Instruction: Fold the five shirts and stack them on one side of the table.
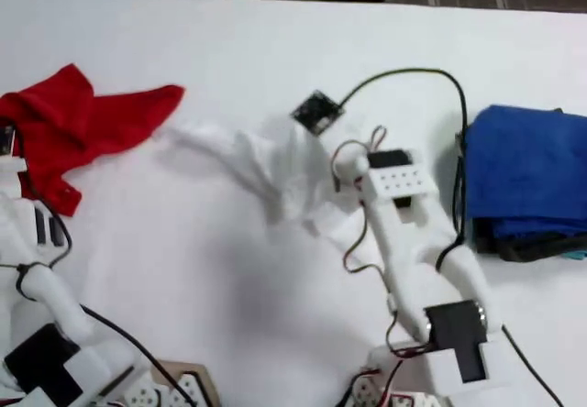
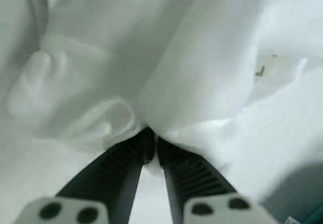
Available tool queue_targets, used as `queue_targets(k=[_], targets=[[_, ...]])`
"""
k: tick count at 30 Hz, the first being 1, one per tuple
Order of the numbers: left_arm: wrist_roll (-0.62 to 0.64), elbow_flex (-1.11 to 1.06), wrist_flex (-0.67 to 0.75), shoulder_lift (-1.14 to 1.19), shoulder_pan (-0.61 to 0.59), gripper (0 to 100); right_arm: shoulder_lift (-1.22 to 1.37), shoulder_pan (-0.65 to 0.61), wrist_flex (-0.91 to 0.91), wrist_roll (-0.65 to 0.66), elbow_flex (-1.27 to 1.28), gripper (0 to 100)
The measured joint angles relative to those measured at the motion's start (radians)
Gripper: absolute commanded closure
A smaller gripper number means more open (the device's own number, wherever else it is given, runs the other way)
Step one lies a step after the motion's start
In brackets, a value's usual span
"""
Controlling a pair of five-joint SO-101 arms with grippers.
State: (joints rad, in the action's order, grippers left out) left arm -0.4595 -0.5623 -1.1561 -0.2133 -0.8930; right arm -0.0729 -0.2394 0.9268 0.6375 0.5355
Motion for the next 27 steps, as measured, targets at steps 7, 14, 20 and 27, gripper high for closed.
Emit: queue_targets(k=[7, 14, 20, 27], targets=[[0.000, 0.000, 0.002, 0.000, 0.000, 81, 0.002, -0.011, 0.227, 0.000, -0.164, 85.1], [0.000, 0.000, 0.018, 0.000, 0.000, 81, -0.002, -0.104, 0.324, 0.000, -0.198, 88.3], [0.000, 0.000, 0.052, 0.000, 0.000, 81, -0.002, -0.117, 0.341, 0.000, -0.198, 86.5], [0.000, 0.000, 0.052, 0.000, 0.000, 81, -0.002, -0.141, 0.344, 0.000, -0.153, 81.6]])
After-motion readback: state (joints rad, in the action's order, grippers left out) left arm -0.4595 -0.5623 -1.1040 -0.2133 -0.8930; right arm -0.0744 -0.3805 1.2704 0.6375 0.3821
